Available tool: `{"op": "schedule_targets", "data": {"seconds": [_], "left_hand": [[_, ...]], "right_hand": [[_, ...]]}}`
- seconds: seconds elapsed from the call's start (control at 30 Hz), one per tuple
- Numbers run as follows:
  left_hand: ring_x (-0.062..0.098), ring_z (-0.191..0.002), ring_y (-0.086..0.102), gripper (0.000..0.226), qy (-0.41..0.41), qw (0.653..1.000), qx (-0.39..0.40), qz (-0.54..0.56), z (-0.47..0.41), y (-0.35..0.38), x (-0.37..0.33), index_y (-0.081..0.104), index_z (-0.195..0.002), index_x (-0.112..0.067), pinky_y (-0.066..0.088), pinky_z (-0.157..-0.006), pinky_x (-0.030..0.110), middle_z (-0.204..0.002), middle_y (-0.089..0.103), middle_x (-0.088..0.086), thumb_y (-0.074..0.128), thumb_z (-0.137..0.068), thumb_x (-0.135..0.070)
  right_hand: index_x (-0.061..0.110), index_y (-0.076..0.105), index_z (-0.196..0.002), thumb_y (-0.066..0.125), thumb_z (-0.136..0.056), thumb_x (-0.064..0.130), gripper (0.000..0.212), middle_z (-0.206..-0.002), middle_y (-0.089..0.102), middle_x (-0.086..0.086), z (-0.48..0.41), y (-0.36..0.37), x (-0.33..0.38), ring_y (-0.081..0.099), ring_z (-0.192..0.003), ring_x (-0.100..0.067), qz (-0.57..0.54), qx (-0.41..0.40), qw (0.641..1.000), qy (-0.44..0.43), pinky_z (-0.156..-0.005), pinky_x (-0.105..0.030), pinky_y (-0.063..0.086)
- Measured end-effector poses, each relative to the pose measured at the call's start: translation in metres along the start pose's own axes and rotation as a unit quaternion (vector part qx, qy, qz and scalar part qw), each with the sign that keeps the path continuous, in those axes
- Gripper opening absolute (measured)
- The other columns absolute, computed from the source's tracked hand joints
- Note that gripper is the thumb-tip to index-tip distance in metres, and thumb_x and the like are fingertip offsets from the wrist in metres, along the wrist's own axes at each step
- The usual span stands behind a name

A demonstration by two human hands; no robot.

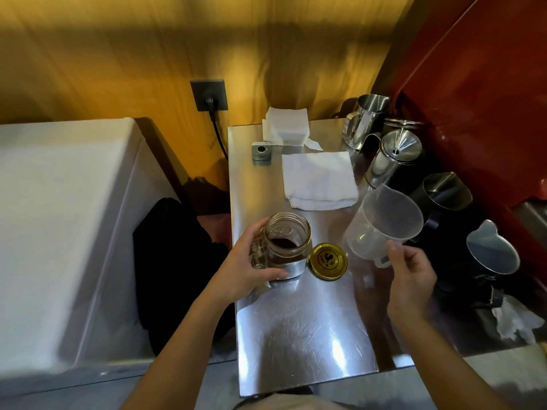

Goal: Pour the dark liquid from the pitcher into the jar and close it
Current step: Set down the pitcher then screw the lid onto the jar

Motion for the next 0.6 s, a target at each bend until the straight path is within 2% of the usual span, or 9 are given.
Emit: {"op": "schedule_targets", "data": {"seconds": [0.13, 0.17, 0.23, 0.3, 0.37, 0.43, 0.47, 0.53, 0.6], "left_hand": [[-0.022, -0.109, 0.054, 0.087, -0.004, 1.000, -0.001, -0.003, -0.001, 0.000, 0.001, 0.042, -0.120, -0.049, 0.040, -0.085, -0.003, -0.122, 0.055, -0.021, 0.089, -0.064, -0.002], [-0.022, -0.109, 0.053, 0.088, -0.006, 1.000, -0.001, -0.004, -0.001, 0.000, 0.001, 0.041, -0.120, -0.051, 0.040, -0.085, -0.003, -0.122, 0.054, -0.022, 0.089, -0.064, -0.003], [-0.023, -0.109, 0.053, 0.089, -0.007, 1.000, 0.000, -0.005, -0.001, -0.001, 0.002, 0.040, -0.121, -0.051, 0.039, -0.085, -0.003, -0.123, 0.053, -0.022, 0.090, -0.064, -0.005], [-0.023, -0.109, 0.053, 0.088, -0.008, 1.000, 0.001, -0.006, -0.001, 0.000, 0.002, 0.041, -0.122, -0.050, 0.039, -0.085, -0.003, -0.124, 0.054, -0.021, 0.090, -0.064, -0.004], [-0.023, -0.108, 0.053, 0.087, -0.009, 1.000, 0.001, -0.002, -0.001, 0.000, 0.002, 0.041, -0.121, -0.048, 0.040, -0.085, -0.003, -0.123, 0.054, -0.020, 0.089, -0.064, -0.002], [-0.024, -0.107, 0.053, 0.088, -0.007, 1.000, 0.000, -0.002, -0.001, 0.000, 0.001, 0.040, -0.121, -0.048, 0.040, -0.084, -0.004, -0.122, 0.053, -0.021, 0.088, -0.065, -0.001], [-0.025, -0.106, 0.053, 0.088, -0.006, 1.000, -0.001, -0.001, -0.001, 0.001, 0.000, 0.040, -0.121, -0.048, 0.040, -0.083, -0.004, -0.121, 0.053, -0.021, 0.088, -0.065, 0.000], [-0.026, -0.106, 0.052, 0.088, -0.005, 1.000, -0.003, -0.001, 0.000, 0.001, 0.000, 0.040, -0.120, -0.047, 0.040, -0.082, -0.005, -0.120, 0.053, -0.021, 0.087, -0.065, 0.002], [-0.026, -0.107, 0.052, 0.088, -0.004, 1.000, -0.006, -0.002, 0.000, 0.001, 0.001, 0.040, -0.121, -0.048, 0.040, -0.082, -0.004, -0.120, 0.053, -0.021, 0.087, -0.065, 0.001]], "right_hand": [[0.035, 0.058, -0.080, 0.064, -0.082, 0.037, 0.007, -0.079, 0.059, 0.011, 0.003, -0.005, 0.006, 0.055, -0.071, 0.003, 0.011, -0.011, 1.000, -0.012, -0.062, -0.006, 0.044], [0.036, 0.056, -0.085, 0.064, -0.082, 0.038, 0.008, -0.085, 0.057, 0.008, 0.005, -0.006, 0.007, 0.054, -0.076, -0.001, 0.023, -0.012, 1.000, -0.016, -0.066, -0.008, 0.045], [0.026, 0.053, -0.099, 0.063, -0.084, 0.039, 0.023, -0.098, 0.049, 0.003, 0.009, -0.008, 0.012, 0.050, -0.087, -0.013, 0.069, -0.016, 0.997, -0.043, -0.076, -0.021, 0.045], [0.013, 0.048, -0.111, 0.060, -0.081, 0.039, 0.041, -0.109, 0.043, -0.006, 0.014, -0.007, 0.024, 0.046, -0.097, -0.025, 0.132, -0.008, 0.984, -0.122, -0.082, -0.031, 0.042], [0.010, 0.045, -0.114, 0.059, -0.079, 0.033, 0.044, -0.118, 0.037, -0.016, 0.023, 0.000, 0.040, 0.045, -0.102, -0.035, 0.189, 0.040, 0.957, -0.218, -0.084, -0.036, 0.041], [0.010, 0.046, -0.113, 0.060, -0.079, 0.028, 0.041, -0.117, 0.037, -0.010, 0.031, 0.010, 0.050, 0.048, -0.098, -0.038, 0.227, 0.107, 0.919, -0.304, -0.080, -0.040, 0.044], [0.010, 0.046, -0.112, 0.059, -0.080, 0.028, 0.038, -0.115, 0.039, -0.008, 0.034, 0.016, 0.054, 0.050, -0.097, -0.035, 0.236, 0.139, 0.904, -0.328, -0.080, -0.039, 0.045], [0.011, 0.048, -0.108, 0.056, -0.084, 0.029, 0.030, -0.109, 0.047, -0.005, 0.038, 0.029, 0.057, 0.050, -0.098, -0.025, 0.242, 0.201, 0.881, -0.353, -0.086, -0.028, 0.041], [0.009, 0.051, -0.104, 0.056, -0.085, 0.026, 0.025, -0.101, 0.058, -0.013, 0.041, 0.043, 0.055, 0.049, -0.096, -0.020, 0.265, 0.245, 0.857, -0.369, -0.087, -0.022, 0.039]]}}
Point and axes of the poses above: each hand's wrist, its own z-axis away from the middle knuckle, its own y-axis out of the palm, x = y × z, the point moved 5 cm from there along -z, towards the middle knuckle
